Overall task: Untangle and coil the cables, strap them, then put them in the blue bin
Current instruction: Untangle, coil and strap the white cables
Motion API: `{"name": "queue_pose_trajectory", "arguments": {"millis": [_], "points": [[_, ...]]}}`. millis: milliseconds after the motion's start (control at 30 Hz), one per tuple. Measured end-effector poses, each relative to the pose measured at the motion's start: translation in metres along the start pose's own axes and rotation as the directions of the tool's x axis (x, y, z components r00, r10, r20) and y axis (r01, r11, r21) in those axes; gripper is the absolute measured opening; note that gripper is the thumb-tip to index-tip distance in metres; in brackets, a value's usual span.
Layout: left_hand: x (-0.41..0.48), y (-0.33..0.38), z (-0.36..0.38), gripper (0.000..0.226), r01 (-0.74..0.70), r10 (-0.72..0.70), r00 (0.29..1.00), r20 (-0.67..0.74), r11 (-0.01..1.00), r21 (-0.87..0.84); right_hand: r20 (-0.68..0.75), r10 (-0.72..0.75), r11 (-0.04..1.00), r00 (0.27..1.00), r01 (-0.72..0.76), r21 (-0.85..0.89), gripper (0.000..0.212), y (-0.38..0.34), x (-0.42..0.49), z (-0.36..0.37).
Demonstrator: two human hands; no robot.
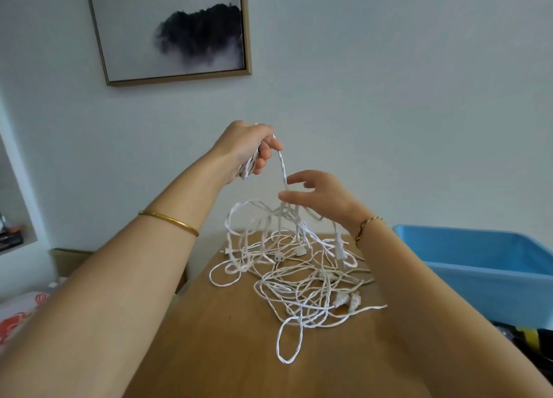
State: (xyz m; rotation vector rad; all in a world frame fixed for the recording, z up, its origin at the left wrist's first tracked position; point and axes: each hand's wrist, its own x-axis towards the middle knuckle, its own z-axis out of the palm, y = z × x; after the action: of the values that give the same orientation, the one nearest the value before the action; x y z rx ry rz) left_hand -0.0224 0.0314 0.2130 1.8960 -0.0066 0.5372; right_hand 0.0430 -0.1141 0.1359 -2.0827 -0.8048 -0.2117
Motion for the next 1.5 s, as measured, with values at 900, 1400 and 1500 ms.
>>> {"name": "queue_pose_trajectory", "arguments": {"millis": [900,1400,1500], "points": [[0.002,0.02,0.028,0.024,-0.04,0.042,0.995,-0.095,0.999,0.026,-0.474,-0.083,0.981,0.876,-0.013,-0.196,0.022,-0.019,-0.009,-0.023],[-0.009,0.031,0.038,0.027,-0.083,0.083,0.996,-0.021,0.997,0.005,0.145,0.088,0.994,0.985,-0.077,-0.081,0.027,-0.003,-0.017,0.007],[-0.008,0.028,0.036,0.026,-0.07,0.065,0.993,-0.102,0.996,-0.052,0.26,0.108,0.981,0.96,-0.145,0.126,0.015,0.013,-0.016,0.004]]}}
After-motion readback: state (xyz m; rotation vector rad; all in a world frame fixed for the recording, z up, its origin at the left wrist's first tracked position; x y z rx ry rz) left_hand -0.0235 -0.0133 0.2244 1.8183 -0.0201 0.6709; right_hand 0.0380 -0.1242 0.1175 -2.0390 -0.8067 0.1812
